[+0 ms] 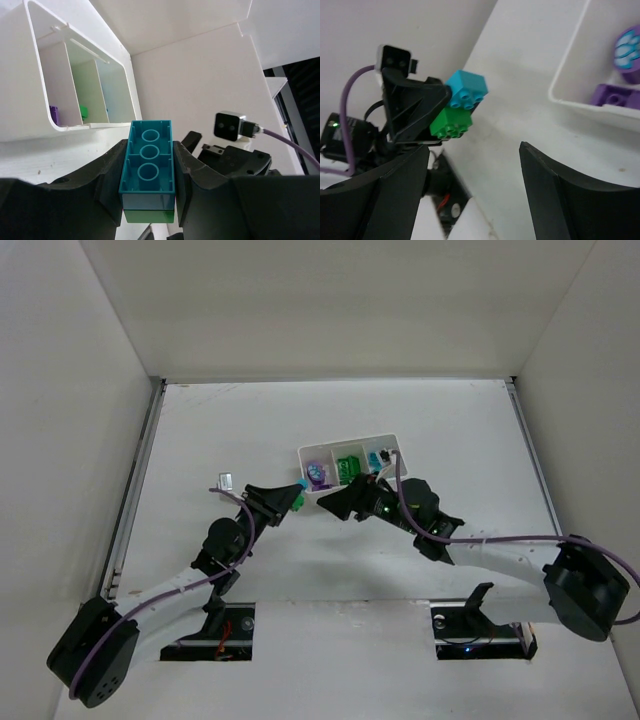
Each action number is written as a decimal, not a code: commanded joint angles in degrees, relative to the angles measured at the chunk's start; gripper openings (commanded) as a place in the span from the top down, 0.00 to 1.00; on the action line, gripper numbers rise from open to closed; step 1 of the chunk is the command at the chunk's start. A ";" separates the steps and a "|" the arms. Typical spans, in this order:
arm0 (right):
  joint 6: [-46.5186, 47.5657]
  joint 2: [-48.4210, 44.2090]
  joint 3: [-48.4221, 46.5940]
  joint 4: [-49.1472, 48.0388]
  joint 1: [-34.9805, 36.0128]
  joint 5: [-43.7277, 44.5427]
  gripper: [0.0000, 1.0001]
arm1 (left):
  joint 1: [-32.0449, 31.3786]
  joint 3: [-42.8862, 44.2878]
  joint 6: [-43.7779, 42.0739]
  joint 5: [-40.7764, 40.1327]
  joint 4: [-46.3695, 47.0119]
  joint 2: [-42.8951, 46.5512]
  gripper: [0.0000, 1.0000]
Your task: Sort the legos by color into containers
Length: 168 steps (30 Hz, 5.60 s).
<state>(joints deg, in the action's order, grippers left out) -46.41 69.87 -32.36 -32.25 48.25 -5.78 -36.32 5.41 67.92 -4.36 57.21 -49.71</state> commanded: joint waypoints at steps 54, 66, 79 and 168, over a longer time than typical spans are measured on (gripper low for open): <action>-17.92 9.42 6.69 -28.58 -5.04 -20.06 0.59 | 0.59 0.04 3.53 0.67 2.56 1.55 0.71; 5.95 2.55 -6.82 9.71 -13.93 6.61 0.56 | 0.24 0.30 0.90 1.20 2.47 0.50 0.71; 14.16 14.68 -18.26 18.01 -11.73 19.32 0.37 | -1.61 1.80 -2.09 0.23 2.47 -1.79 0.71; 1.32 -17.66 14.96 5.53 -20.61 48.06 0.00 | 0.24 15.68 -22.40 -27.10 -62.39 9.73 0.00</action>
<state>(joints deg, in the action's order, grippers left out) -43.86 51.57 -16.88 -25.63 27.92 40.36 -36.64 20.95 41.10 -30.37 -0.62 -39.53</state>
